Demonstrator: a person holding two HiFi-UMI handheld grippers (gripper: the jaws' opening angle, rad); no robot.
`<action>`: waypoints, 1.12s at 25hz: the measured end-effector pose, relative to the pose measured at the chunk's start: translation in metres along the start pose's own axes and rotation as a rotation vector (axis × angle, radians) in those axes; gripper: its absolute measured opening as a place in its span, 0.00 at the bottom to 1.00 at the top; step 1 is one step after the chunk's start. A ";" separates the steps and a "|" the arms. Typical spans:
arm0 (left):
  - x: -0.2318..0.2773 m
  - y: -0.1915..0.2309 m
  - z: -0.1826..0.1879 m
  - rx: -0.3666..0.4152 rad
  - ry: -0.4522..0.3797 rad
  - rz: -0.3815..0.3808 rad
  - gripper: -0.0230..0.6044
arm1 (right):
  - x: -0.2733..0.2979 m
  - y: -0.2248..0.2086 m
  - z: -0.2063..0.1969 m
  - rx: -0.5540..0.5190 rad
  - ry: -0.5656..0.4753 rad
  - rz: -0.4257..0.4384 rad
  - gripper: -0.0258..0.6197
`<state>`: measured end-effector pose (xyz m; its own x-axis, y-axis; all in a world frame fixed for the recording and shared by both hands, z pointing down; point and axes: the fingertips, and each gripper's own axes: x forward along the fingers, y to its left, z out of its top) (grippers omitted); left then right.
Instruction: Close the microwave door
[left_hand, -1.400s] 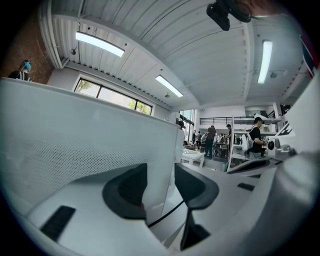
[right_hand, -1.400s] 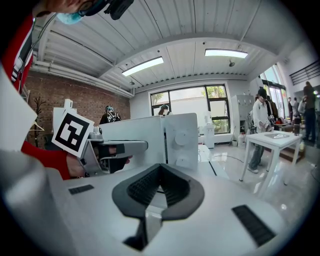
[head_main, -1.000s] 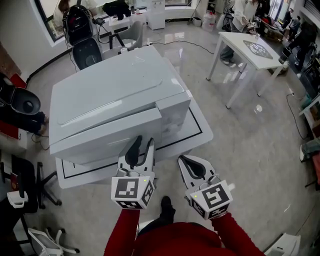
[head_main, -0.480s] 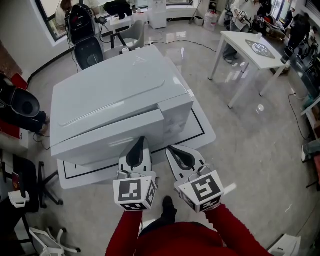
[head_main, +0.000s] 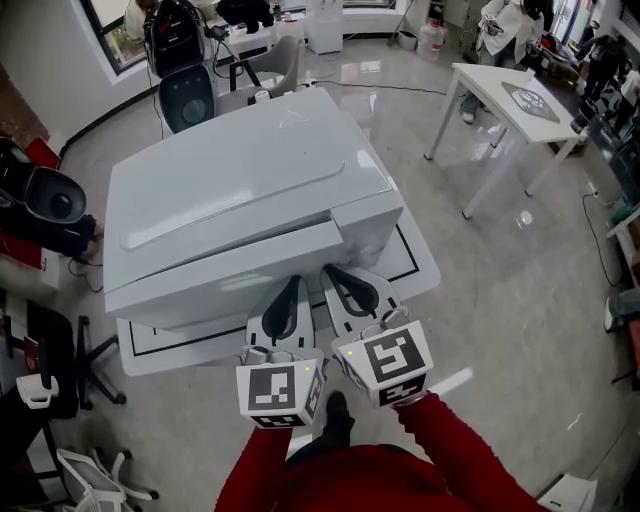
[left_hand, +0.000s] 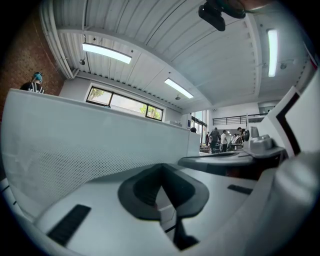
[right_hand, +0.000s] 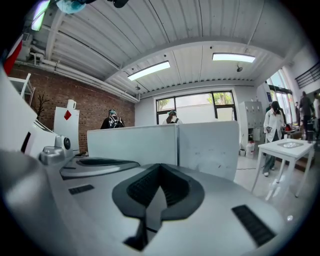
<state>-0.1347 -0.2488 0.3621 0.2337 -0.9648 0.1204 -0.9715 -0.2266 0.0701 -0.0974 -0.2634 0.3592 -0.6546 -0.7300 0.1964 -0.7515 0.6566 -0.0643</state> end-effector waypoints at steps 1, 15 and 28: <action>0.000 0.000 0.000 0.001 0.000 0.000 0.05 | 0.000 0.000 0.000 -0.001 0.003 -0.006 0.06; 0.007 -0.001 0.001 -0.005 0.006 0.005 0.05 | 0.006 -0.007 0.000 0.014 0.015 -0.042 0.06; 0.015 0.007 0.002 -0.035 0.015 0.020 0.05 | 0.016 -0.012 0.003 0.050 0.015 -0.046 0.06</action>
<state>-0.1381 -0.2651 0.3629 0.2152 -0.9670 0.1366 -0.9740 -0.2023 0.1024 -0.0989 -0.2837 0.3607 -0.6185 -0.7558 0.2151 -0.7840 0.6119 -0.1041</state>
